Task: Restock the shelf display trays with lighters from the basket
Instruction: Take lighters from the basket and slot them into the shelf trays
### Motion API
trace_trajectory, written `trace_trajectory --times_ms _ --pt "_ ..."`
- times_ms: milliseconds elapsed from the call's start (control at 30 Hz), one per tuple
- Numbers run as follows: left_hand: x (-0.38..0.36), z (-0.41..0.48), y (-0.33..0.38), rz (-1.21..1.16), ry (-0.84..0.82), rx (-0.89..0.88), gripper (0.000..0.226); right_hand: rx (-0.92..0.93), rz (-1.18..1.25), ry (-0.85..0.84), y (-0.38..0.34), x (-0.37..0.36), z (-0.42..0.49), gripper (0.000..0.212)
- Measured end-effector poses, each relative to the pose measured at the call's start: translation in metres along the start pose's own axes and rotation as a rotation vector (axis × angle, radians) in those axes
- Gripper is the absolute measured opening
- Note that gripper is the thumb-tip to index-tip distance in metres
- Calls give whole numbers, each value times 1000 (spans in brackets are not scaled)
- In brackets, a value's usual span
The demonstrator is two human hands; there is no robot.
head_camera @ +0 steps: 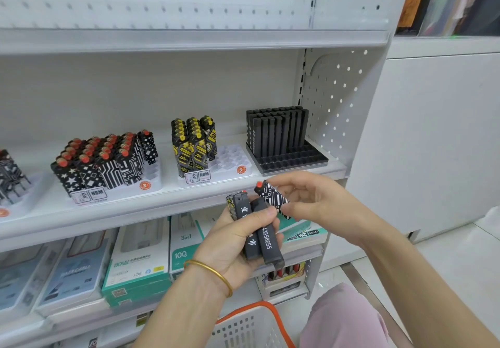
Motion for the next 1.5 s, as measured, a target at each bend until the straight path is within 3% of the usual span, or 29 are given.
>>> trace_trajectory --times_ms 167,400,533,733,933,1333,1500 --pt "1 -9 8 5 -16 -17 45 36 7 -50 -17 -12 2 57" --pt "13 -24 27 -37 27 -60 27 157 109 114 -55 -14 24 25" --pt "30 -36 39 -37 74 -95 19 270 52 152 -88 -38 41 22" --pt "60 -52 60 -66 146 -122 33 521 -384 204 -160 -80 78 22" --pt "71 -63 68 -47 136 -115 30 426 -861 58 -158 -113 148 21" --pt "75 -69 77 -37 100 -124 10 378 -977 7 -158 -124 164 28" --pt "75 -69 78 -41 96 -133 15 397 -1200 124 -151 -127 164 26"
Point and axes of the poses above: each hand's wrist, its own z-axis towards the middle knuckle, its own x-axis out of the back of the hand, y = z × x, the point moved 7 cm from there along z, towards the middle knuckle, and after that the axes turned 4 degrees about -z, right-handed, at the moved point
